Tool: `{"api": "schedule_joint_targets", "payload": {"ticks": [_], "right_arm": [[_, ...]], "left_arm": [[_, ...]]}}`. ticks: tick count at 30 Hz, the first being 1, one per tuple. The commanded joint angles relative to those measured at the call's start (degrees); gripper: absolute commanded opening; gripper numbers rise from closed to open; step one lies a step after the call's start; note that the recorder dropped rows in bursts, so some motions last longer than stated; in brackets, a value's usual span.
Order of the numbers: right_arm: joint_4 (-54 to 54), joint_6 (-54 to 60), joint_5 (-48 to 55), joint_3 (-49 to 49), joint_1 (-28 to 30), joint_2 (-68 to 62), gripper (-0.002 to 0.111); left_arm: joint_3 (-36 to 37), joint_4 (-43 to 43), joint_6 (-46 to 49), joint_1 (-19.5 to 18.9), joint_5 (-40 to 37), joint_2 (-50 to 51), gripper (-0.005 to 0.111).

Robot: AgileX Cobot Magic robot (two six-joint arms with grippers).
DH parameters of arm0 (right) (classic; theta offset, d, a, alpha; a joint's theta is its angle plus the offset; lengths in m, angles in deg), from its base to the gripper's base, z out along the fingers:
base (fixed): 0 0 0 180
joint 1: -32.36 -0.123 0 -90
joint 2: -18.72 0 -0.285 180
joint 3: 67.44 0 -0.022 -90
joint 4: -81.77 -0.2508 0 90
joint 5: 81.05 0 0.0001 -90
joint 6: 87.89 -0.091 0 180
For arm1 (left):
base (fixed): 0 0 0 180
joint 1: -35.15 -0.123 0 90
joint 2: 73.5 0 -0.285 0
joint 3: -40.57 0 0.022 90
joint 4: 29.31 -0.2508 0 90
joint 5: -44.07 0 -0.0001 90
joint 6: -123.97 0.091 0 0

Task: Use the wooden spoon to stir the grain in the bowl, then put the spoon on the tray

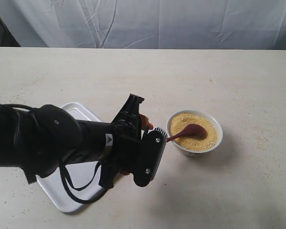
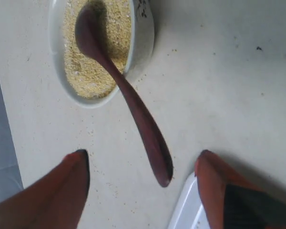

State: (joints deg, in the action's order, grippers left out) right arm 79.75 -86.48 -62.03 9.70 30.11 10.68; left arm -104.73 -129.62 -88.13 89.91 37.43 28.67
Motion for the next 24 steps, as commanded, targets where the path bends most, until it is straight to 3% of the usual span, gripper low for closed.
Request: {"api": "schedule_joint_targets", "payload": {"ticks": [1,16,24], "right_arm": [[0.1,0.0,-0.3,0.1,-0.2,0.3,-0.001],[0.1,0.0,-0.4,0.1,-0.2,0.3,-0.001],[0.1,0.0,-0.3,0.1,-0.2,0.3,-0.001]], "left_arm": [[-0.3,0.4,0.7,0.2,1.8,1.0,0.062],[-5.1,1.1,1.1,0.2,0.3,5.3,0.061],[-5.1,0.4,1.1,0.2,-0.4,5.3,0.041]]}}
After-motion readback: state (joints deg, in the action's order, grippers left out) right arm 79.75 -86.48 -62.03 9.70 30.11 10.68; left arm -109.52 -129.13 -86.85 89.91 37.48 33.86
